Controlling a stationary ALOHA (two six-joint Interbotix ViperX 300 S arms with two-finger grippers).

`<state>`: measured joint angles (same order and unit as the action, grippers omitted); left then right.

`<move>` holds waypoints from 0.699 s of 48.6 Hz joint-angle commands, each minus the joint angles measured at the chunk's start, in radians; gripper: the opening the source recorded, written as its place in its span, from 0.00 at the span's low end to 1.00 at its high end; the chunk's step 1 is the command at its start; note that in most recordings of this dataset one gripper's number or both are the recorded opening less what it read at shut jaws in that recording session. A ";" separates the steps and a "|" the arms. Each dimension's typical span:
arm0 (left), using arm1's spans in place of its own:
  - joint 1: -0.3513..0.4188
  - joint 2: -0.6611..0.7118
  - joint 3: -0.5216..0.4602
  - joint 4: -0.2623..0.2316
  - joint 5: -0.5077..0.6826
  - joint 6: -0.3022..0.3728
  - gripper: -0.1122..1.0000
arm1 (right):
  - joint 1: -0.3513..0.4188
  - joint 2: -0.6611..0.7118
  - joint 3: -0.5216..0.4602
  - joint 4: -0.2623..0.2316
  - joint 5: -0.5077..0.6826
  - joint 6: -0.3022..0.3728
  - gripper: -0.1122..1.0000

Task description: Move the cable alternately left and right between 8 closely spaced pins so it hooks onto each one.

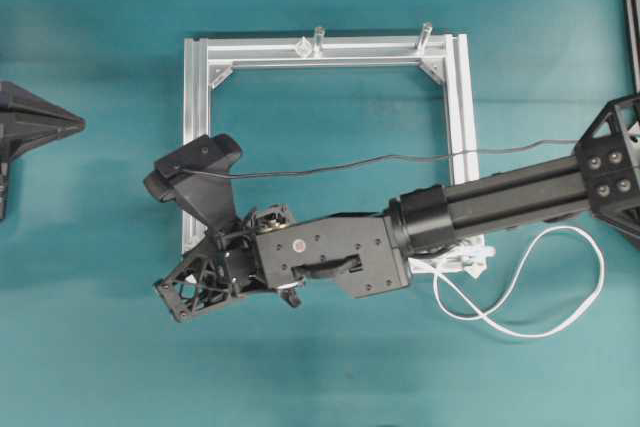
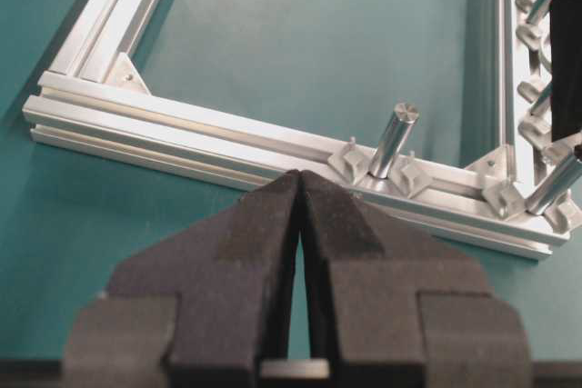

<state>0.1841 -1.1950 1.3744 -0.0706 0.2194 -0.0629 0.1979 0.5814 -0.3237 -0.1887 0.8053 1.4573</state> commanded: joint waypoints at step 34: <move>-0.003 0.006 0.005 0.003 -0.025 -0.018 0.13 | 0.051 -0.025 -0.034 0.002 -0.002 -0.006 0.24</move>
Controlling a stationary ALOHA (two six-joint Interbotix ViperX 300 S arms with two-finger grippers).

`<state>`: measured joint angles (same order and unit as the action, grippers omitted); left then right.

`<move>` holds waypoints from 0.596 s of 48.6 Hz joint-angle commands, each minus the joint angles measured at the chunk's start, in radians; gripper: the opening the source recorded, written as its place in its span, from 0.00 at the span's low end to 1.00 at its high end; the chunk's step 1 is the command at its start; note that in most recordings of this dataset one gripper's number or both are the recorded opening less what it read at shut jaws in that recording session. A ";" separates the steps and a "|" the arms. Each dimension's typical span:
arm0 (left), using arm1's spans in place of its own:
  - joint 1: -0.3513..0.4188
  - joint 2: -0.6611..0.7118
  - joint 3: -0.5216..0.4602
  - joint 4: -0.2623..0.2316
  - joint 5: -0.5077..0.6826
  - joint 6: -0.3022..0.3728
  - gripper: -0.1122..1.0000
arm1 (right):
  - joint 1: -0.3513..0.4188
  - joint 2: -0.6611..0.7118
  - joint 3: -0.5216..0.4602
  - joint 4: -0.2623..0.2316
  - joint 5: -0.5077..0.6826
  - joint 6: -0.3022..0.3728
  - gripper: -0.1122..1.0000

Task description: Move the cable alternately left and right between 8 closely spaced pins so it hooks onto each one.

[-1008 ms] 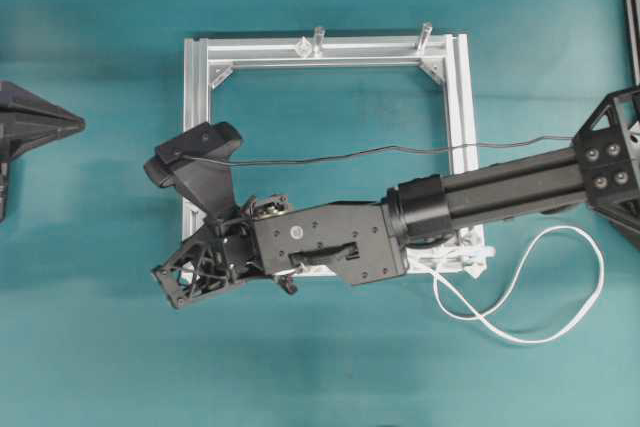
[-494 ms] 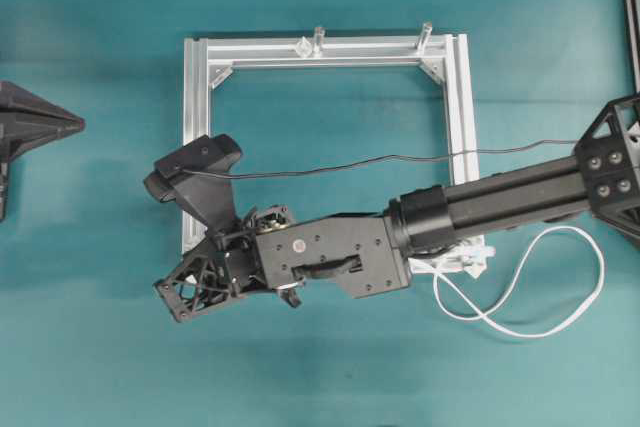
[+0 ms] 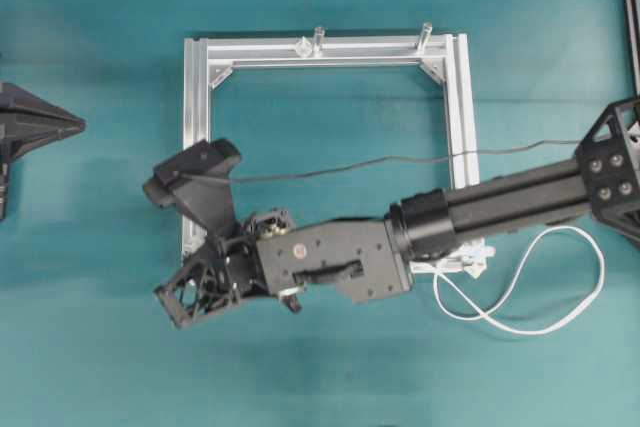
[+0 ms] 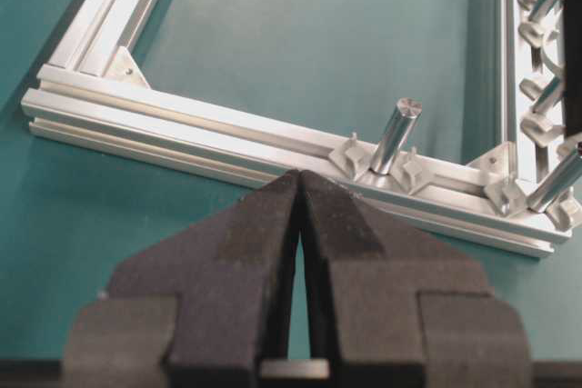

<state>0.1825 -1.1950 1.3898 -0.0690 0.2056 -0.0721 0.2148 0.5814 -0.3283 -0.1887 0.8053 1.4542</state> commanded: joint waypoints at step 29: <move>-0.002 0.006 -0.011 0.000 -0.011 -0.011 0.13 | 0.081 0.046 -0.150 0.006 0.014 -0.021 0.24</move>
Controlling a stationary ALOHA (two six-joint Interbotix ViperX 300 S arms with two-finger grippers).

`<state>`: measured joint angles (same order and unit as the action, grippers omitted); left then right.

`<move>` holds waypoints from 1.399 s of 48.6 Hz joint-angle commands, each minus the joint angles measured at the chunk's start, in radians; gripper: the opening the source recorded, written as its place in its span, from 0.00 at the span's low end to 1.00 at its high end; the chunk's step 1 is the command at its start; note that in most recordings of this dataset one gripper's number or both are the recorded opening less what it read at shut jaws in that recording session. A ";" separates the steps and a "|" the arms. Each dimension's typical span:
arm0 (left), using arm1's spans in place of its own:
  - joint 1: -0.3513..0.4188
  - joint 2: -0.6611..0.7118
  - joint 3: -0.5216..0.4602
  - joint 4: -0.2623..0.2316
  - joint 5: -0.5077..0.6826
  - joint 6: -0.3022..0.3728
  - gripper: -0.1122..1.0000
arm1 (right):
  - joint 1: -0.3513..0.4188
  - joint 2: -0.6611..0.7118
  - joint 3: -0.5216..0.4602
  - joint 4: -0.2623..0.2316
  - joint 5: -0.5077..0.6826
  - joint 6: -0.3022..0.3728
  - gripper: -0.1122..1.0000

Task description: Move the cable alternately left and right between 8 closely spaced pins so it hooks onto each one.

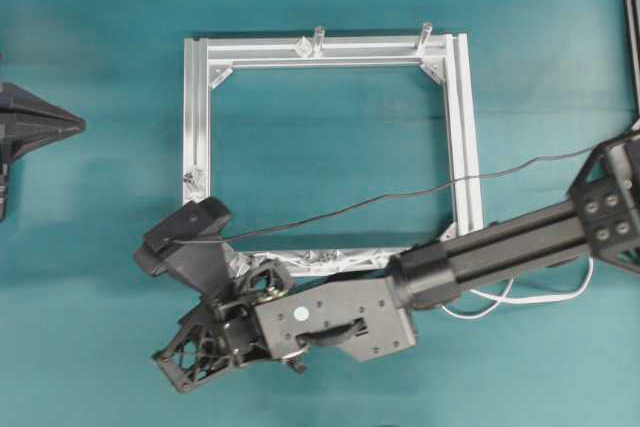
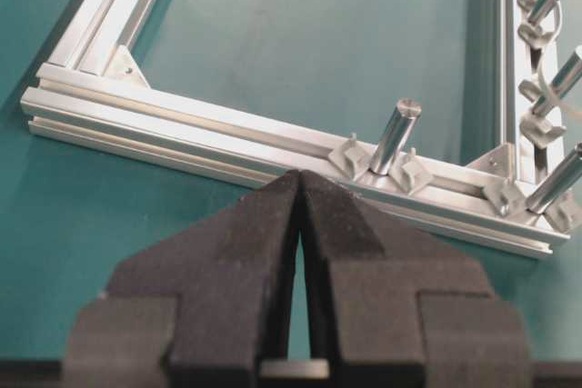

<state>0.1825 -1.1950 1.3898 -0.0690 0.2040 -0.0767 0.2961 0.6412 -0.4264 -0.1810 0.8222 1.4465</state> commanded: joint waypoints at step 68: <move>-0.002 0.006 -0.015 0.000 0.000 -0.012 0.13 | -0.124 0.184 -0.414 0.011 0.035 -0.183 0.24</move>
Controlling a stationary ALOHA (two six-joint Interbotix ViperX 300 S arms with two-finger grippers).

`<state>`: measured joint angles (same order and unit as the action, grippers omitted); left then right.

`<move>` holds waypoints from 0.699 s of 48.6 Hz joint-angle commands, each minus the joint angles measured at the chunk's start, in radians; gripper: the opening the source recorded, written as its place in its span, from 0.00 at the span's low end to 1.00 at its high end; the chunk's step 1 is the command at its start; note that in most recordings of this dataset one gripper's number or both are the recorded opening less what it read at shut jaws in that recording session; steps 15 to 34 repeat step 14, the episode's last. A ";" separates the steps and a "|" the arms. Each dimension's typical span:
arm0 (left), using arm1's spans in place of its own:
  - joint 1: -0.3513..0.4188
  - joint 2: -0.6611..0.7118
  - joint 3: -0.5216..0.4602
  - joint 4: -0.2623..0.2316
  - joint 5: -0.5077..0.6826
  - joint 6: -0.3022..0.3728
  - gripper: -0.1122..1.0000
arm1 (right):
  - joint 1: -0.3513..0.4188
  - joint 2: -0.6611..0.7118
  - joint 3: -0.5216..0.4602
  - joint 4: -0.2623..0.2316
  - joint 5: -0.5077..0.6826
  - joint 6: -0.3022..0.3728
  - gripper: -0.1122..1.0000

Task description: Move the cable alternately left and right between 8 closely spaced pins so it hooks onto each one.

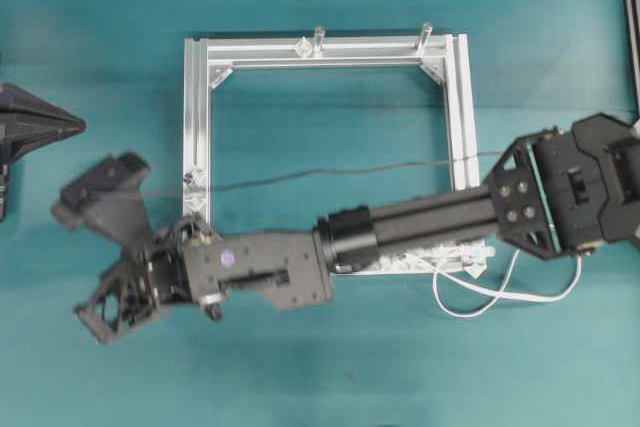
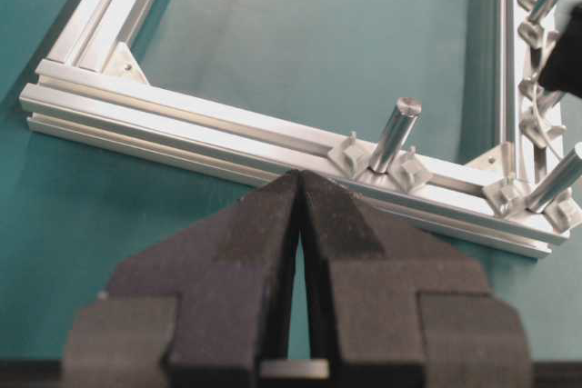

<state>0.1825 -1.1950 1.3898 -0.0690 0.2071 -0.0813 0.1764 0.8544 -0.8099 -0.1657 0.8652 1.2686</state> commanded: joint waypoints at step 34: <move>-0.002 0.006 -0.014 0.000 -0.005 -0.008 0.13 | -0.046 -0.026 -0.031 -0.012 -0.012 -0.015 0.24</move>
